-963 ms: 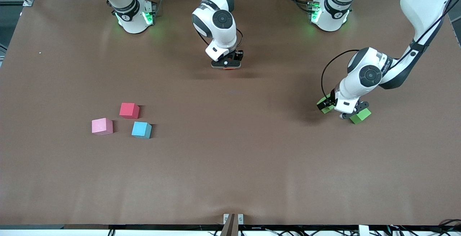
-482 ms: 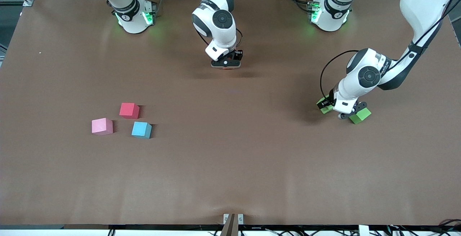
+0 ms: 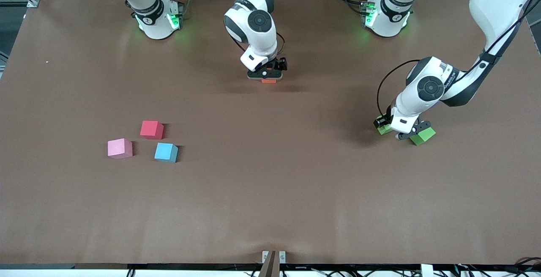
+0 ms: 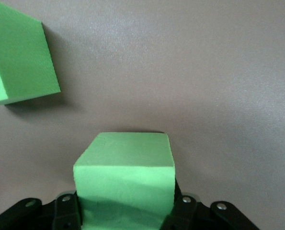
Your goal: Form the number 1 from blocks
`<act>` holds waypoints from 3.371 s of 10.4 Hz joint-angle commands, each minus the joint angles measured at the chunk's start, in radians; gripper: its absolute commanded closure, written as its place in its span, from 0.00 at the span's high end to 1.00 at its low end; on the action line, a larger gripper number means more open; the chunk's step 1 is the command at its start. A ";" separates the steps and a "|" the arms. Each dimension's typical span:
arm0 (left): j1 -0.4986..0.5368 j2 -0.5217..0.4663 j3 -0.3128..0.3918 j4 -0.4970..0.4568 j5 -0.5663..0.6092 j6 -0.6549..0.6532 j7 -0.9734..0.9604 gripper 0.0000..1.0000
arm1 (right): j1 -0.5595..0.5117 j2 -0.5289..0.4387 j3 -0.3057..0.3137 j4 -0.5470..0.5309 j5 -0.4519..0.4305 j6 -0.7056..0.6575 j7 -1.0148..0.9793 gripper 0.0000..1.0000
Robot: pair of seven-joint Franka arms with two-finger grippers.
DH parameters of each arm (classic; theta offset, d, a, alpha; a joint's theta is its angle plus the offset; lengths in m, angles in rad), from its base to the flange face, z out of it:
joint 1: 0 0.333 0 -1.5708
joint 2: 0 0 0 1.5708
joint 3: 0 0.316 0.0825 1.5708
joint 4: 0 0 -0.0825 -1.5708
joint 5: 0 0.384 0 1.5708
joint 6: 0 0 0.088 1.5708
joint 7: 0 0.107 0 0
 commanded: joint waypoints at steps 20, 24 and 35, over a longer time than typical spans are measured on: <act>-1.106 0.195 0.235 0.470 -0.233 -0.151 -0.247 0.00 | -1.018 -0.003 0.205 0.101 -0.279 -0.017 -0.557 1.00; -1.135 0.204 0.236 0.487 -0.234 -0.151 -0.250 0.00 | -1.017 0.078 0.205 0.152 -0.259 0.000 -0.560 1.00; -1.200 0.234 0.241 0.487 -0.233 -0.151 -0.271 0.00 | -1.018 0.190 0.188 0.138 -0.256 0.116 -0.663 0.93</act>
